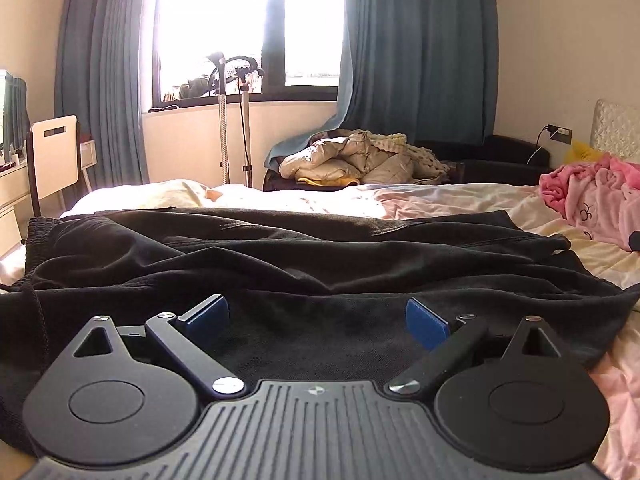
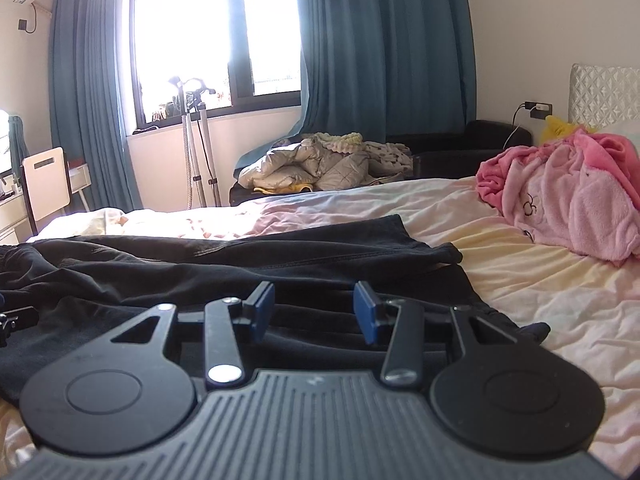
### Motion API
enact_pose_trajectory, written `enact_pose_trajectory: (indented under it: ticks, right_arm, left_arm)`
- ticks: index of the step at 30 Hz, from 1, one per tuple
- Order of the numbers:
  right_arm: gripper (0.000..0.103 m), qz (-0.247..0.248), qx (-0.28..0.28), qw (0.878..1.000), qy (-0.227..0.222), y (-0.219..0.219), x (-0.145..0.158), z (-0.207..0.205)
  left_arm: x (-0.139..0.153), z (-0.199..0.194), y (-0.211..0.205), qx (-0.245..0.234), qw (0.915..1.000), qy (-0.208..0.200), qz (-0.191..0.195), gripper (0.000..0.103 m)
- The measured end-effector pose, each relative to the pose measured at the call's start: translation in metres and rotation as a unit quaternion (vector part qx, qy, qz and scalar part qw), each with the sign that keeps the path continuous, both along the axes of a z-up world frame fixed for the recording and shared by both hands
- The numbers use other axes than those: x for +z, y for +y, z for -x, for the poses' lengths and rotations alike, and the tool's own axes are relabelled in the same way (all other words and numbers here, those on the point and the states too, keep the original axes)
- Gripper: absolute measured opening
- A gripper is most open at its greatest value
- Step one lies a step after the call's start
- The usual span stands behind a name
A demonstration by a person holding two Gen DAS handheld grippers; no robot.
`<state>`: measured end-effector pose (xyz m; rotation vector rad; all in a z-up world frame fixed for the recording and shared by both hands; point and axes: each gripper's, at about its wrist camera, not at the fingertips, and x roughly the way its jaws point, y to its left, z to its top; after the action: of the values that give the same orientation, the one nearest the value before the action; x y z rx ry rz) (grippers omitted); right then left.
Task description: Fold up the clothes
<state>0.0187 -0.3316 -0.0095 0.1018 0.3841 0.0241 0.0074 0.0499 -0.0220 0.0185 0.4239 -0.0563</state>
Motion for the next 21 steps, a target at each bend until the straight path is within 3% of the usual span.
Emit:
enact_pose_trajectory:
  ticks: [2,4,9,15,21]
  right_arm:
    - [0.045,-0.003,-0.011,1.0,0.007,-0.003,-0.002,-0.002]
    - [0.045,-0.005,-0.027,1.0,0.014,-0.006,-0.004,-0.004]
    - [0.046,-0.025,-0.057,0.998,0.025,-0.016,-0.008,-0.008]
    - [0.049,-0.026,-0.077,0.996,0.046,-0.024,-0.019,-0.023]
    - [0.053,-0.066,-0.07,0.994,0.055,-0.038,-0.022,-0.036]
  left_arm:
    - [0.007,0.002,0.015,0.021,0.9996,0.011,0.016,0.097]
    - [0.016,0.002,0.04,0.047,0.9968,0.025,0.06,0.097]
    - [0.039,-0.002,0.109,0.108,0.98,0.059,0.157,0.097]
    - [0.056,-0.001,0.173,0.183,0.9654,0.073,0.171,0.097]
    - [0.063,0.022,0.203,0.232,0.951,0.03,0.202,0.103]
